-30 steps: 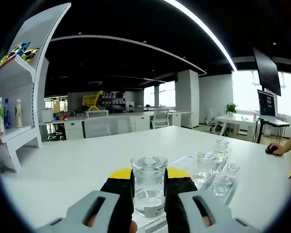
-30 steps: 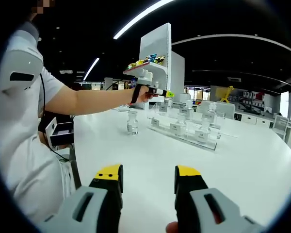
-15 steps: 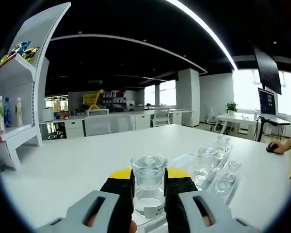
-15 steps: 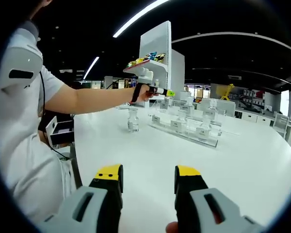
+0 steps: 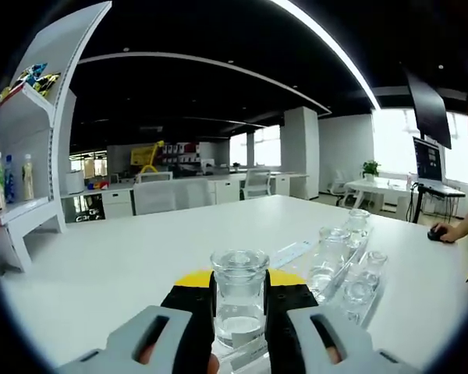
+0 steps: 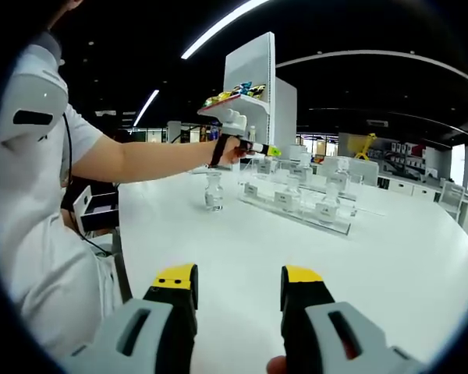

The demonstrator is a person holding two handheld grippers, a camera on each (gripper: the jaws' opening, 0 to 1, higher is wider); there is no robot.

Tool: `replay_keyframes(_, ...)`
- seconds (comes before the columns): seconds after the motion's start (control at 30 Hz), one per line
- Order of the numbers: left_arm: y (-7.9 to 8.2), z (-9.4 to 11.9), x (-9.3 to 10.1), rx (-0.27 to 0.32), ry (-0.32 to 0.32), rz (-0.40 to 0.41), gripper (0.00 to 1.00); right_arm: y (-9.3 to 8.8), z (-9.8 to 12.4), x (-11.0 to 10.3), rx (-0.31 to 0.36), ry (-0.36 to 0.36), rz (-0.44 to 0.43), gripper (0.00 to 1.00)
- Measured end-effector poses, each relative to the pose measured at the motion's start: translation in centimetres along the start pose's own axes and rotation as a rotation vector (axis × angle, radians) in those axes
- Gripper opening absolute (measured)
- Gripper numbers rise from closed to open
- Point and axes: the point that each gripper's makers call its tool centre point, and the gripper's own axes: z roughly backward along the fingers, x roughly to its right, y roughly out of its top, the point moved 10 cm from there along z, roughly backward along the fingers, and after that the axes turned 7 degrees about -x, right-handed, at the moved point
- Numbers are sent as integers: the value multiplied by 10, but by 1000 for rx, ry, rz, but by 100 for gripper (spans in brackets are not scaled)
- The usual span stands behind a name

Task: Identify the label on the chemical reagent bottle, grasp the chemical reagent bottle, and place it in the designated position on the reagent rack

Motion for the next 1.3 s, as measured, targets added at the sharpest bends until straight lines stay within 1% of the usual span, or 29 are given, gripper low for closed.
replay_keyframes(0.27,-11,-3,-1,-13,2,13,24,0,0,0,-1,-2,0,41)
replay_keyframes(0.33,-10,-2,-2,-2,0,21,24,0,0,0,-2,-1,-1,41)
replay_keyframes(0.77,-11,-3,-3,13,0,26,24,0,-1,0,-1,1,1,41)
replay_keyframes(1.1,-11,-3,-1,11,8,23,24,6,2,0,19,3,15,41)
replay_keyframes(1.23,-12,-3,-1,21,10,32,25,7,1,-1,14,9,22,41)
replay_keyframes(1.3,-13,-3,-3,26,14,52,25,7,1,-1,16,9,21,41)
